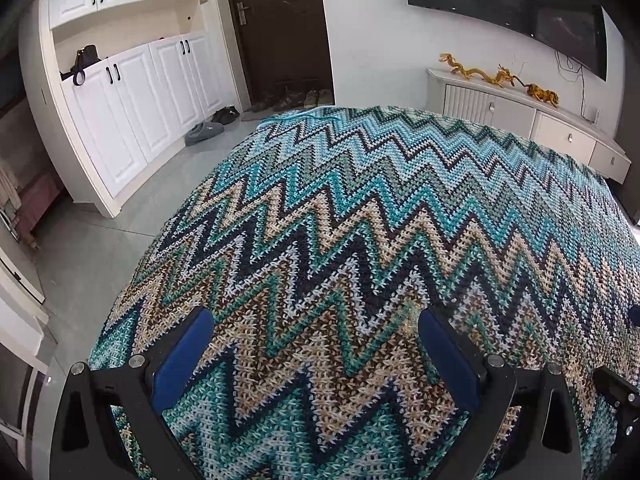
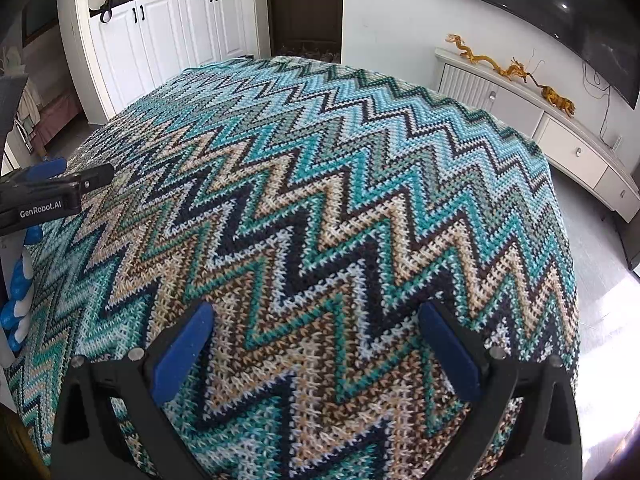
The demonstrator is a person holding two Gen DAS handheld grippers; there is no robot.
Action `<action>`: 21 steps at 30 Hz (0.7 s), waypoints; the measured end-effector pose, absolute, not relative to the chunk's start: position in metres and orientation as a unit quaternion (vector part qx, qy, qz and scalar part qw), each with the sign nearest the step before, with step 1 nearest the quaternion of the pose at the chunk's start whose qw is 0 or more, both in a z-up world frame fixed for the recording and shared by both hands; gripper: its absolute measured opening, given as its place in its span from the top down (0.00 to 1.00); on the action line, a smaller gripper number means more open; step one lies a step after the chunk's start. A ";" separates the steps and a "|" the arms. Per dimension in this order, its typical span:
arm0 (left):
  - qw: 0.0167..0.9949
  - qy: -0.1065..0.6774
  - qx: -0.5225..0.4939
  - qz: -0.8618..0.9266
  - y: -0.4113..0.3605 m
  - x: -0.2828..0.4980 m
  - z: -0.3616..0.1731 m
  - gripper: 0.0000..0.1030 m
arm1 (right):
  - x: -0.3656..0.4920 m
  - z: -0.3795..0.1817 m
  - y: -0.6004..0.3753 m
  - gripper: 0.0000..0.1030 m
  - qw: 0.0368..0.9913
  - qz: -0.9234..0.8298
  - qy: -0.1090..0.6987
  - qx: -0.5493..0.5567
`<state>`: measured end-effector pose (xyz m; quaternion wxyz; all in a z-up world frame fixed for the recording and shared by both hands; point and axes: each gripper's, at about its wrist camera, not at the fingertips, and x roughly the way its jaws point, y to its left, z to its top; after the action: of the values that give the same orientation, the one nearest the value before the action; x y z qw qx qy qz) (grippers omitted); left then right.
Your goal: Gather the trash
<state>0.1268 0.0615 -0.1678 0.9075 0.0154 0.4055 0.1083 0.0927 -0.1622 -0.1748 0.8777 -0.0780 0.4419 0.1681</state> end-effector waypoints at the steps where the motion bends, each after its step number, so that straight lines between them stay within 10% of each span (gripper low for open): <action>1: 0.906 0.409 0.016 0.107 0.061 0.129 -0.169 0.00 | 0.093 -0.175 -0.162 0.00 0.878 0.168 0.442 -0.078; 21: 0.901 0.417 0.022 0.120 0.048 0.133 -0.176 0.00 | 0.093 -0.175 -0.162 0.00 0.878 0.168 0.441 -0.078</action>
<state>0.1326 0.0484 -0.1765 0.9008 0.0222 0.4167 0.1200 0.0927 -0.1620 -0.1745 0.8780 -0.0776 0.4415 0.1681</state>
